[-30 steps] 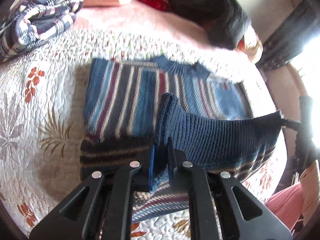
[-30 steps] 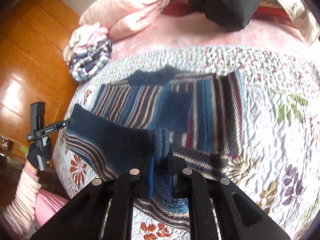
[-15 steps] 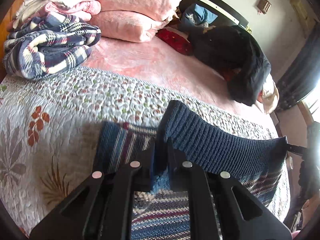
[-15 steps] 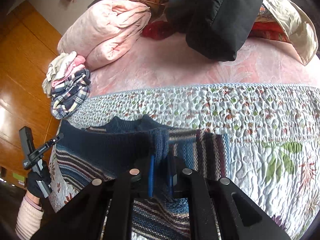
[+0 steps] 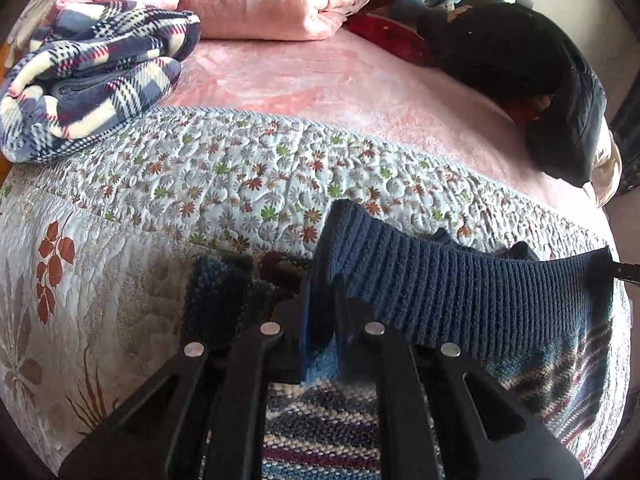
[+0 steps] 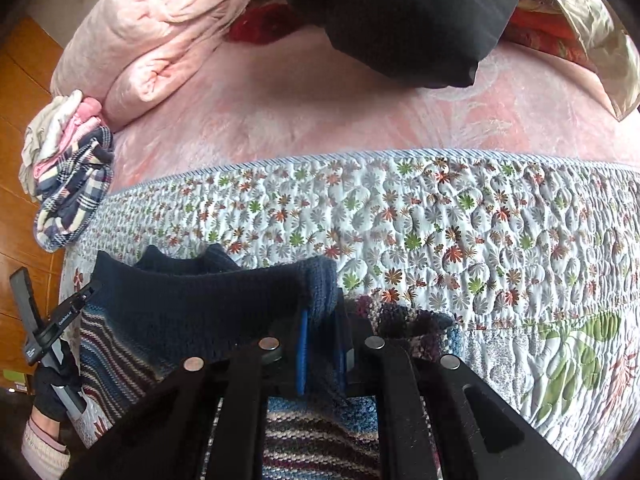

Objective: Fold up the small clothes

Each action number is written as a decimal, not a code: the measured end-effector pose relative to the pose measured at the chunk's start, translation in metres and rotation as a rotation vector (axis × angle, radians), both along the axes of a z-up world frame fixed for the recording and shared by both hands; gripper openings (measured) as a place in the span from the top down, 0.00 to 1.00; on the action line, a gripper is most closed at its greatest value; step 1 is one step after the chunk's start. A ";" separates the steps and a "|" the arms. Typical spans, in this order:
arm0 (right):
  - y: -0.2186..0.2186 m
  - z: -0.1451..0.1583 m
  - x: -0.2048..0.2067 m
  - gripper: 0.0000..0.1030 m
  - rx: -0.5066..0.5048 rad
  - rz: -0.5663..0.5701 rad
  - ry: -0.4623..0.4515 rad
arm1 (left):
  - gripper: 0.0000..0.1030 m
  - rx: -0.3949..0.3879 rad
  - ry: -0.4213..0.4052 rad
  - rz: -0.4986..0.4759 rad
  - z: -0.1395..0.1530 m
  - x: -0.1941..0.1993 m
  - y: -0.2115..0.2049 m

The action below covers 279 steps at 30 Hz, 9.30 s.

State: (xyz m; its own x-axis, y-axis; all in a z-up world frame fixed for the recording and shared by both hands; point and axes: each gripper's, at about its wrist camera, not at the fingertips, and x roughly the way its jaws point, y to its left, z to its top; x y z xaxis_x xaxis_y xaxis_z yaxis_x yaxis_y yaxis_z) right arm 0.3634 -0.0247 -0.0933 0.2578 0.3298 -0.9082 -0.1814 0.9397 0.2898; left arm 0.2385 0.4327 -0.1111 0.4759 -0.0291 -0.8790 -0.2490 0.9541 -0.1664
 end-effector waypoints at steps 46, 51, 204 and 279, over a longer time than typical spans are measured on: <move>-0.082 -0.036 -0.182 0.90 -0.102 0.016 0.247 | 0.50 -0.039 0.274 -0.039 -0.011 -0.135 -0.055; -0.080 -0.050 -0.185 0.90 -0.133 0.019 0.264 | 0.49 -0.006 0.275 -0.069 -0.012 -0.134 -0.061; 0.002 0.000 -0.162 0.44 0.121 0.120 0.210 | 0.36 -0.552 0.112 -0.165 0.006 -0.053 -0.146; 0.167 -0.028 -0.179 0.45 0.269 0.257 0.227 | 0.83 -0.483 -0.131 0.061 0.007 -0.144 0.117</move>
